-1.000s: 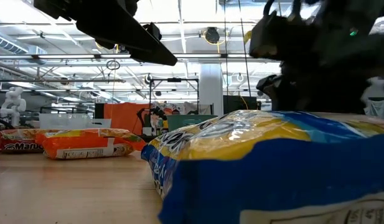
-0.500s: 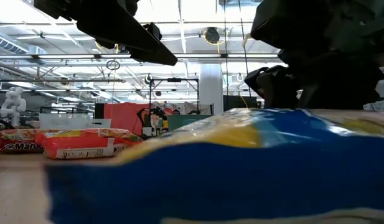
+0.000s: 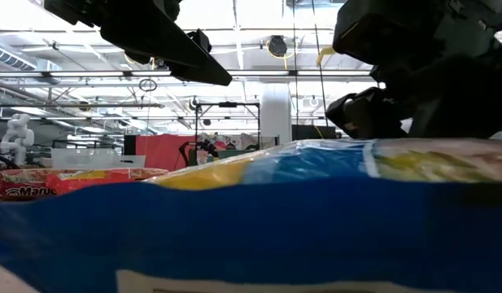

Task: Sort Maruchan noodles
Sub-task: Put the right blue noodle pack into the orange bin

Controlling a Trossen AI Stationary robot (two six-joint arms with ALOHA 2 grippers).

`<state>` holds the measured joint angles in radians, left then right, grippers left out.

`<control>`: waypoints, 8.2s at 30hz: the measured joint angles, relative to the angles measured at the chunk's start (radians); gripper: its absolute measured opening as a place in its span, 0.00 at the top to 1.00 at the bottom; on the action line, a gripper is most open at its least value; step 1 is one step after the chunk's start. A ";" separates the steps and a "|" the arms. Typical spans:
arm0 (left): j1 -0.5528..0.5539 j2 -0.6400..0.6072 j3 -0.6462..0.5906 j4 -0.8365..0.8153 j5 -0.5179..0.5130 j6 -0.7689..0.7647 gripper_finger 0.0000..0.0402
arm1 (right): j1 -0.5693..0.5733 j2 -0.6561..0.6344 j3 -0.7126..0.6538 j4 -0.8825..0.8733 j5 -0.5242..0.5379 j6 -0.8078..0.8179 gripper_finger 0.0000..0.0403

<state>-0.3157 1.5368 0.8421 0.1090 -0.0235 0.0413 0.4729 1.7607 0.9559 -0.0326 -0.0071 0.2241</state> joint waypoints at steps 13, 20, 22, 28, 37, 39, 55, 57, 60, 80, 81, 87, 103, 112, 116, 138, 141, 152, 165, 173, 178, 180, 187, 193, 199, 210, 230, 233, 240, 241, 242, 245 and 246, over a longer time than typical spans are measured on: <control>0.000 0.000 0.000 -0.003 0.000 -0.002 0.30 | 0.019 -0.007 -0.050 0.013 -0.089 0.394 0.64; 0.000 0.000 0.000 -0.010 0.000 -0.001 0.30 | 0.045 -0.016 -0.050 0.067 -0.124 0.523 0.64; 0.000 0.000 0.000 -0.010 0.000 -0.001 0.30 | 0.058 -0.016 -0.051 0.064 -0.124 0.523 0.64; 0.000 0.000 0.000 -0.010 0.000 -0.001 0.30 | 0.073 -0.016 -0.051 0.067 -0.124 0.514 0.64; 0.000 0.000 0.000 -0.011 0.000 -0.001 0.30 | 0.075 -0.016 -0.050 0.072 -0.107 0.641 0.64; 0.000 0.000 0.000 -0.012 0.000 -0.001 0.30 | 0.085 -0.016 -0.050 0.082 -0.126 0.621 0.64; 0.000 0.000 0.000 -0.063 0.000 -0.002 0.30 | 0.112 -0.016 -0.049 0.134 -0.122 0.602 0.64; 0.000 0.000 0.000 -0.063 0.000 -0.002 0.30 | 0.105 -0.010 -0.049 0.137 -0.113 0.611 0.64; 0.000 0.000 0.000 -0.063 0.000 -0.002 0.30 | 0.096 0.013 -0.049 0.142 -0.128 0.640 0.64; 0.000 0.000 0.000 -0.055 0.000 0.005 0.30 | 0.010 0.142 -0.047 0.366 -0.325 0.583 0.95; 0.000 0.000 0.000 -0.055 0.000 0.005 0.30 | 0.006 0.142 -0.047 0.366 -0.337 0.568 0.98; -0.001 0.000 0.000 -0.055 0.000 -0.006 0.30 | -0.019 0.138 -0.047 0.359 -0.340 0.544 0.98; -0.021 0.000 0.000 -0.073 0.000 -0.047 0.30 | -0.053 -0.190 -0.050 0.040 0.000 0.357 1.00; -0.018 0.000 0.004 -0.028 -0.070 -0.043 0.30 | -0.018 -0.328 -0.050 -0.008 0.222 0.218 1.00; -0.003 0.000 0.068 -0.028 -0.254 -0.043 0.30 | -0.018 -0.360 -0.050 -0.002 0.306 0.180 1.00; 0.091 -0.008 0.199 -0.217 0.058 0.123 0.30 | -0.013 -0.404 -0.048 0.003 0.406 0.069 1.00; 0.130 -0.008 0.198 -0.212 0.077 0.138 0.30 | -0.012 -0.430 -0.048 -0.004 0.433 0.065 1.00; 0.250 -0.008 0.174 -0.182 0.180 0.194 0.30 | -0.003 -0.498 -0.048 -0.001 0.483 -0.017 1.00; 0.351 0.009 0.156 -0.125 0.473 0.217 0.30 | -0.012 -0.491 -0.048 0.012 0.479 -0.028 1.00; 0.356 0.014 0.156 -0.041 0.486 0.202 0.30 | -0.014 -0.434 -0.048 0.071 0.478 -0.026 1.00; 0.353 0.030 0.156 -0.027 0.524 0.201 0.30 | -0.014 -0.430 -0.048 0.074 0.478 -0.008 1.00; 0.353 0.032 0.156 -0.030 0.570 0.201 0.30 | -0.015 -0.430 -0.048 0.074 0.478 -0.007 1.00; 0.345 0.071 0.159 0.034 0.594 0.204 0.30 | -0.015 -0.430 -0.048 0.075 0.478 -0.017 1.00; 0.345 0.103 0.158 0.075 0.628 0.204 0.30 | -0.016 -0.430 -0.048 0.082 0.478 -0.004 1.00; 0.345 0.129 0.165 0.115 0.705 0.182 0.30 | -0.016 -0.430 -0.048 0.083 0.481 -0.001 1.00; 0.318 0.129 0.165 0.162 0.705 0.187 0.43 | -0.016 -0.430 -0.048 0.089 0.484 -0.011 1.00; 0.330 0.129 0.165 0.157 0.705 0.178 0.77 | -0.016 -0.430 -0.048 0.089 0.486 -0.031 1.00; 0.330 0.129 0.165 0.157 0.705 0.178 0.77 | -0.016 -0.430 -0.048 0.089 0.486 -0.032 1.00; 0.333 0.128 0.165 0.156 0.704 0.135 0.77 | -0.016 -0.430 -0.048 0.089 0.486 -0.036 1.00; 0.334 0.128 0.165 0.155 0.705 0.110 0.77 | -0.016 -0.430 -0.048 0.089 0.486 -0.035 1.00; 0.334 0.128 0.165 0.155 0.704 0.088 0.77 | -0.016 -0.430 -0.048 0.089 0.486 -0.036 1.00; 0.340 0.128 0.165 0.154 0.705 0.029 0.77 | -0.016 -0.430 -0.048 0.089 0.486 -0.043 1.00; 0.341 0.128 0.165 0.154 0.705 0.017 0.77 | -0.016 -0.430 -0.048 0.089 0.487 -0.051 1.00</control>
<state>0.0250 1.6650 1.0069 0.2634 0.6811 0.0582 0.4568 1.3304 0.9077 0.0565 0.4802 0.1735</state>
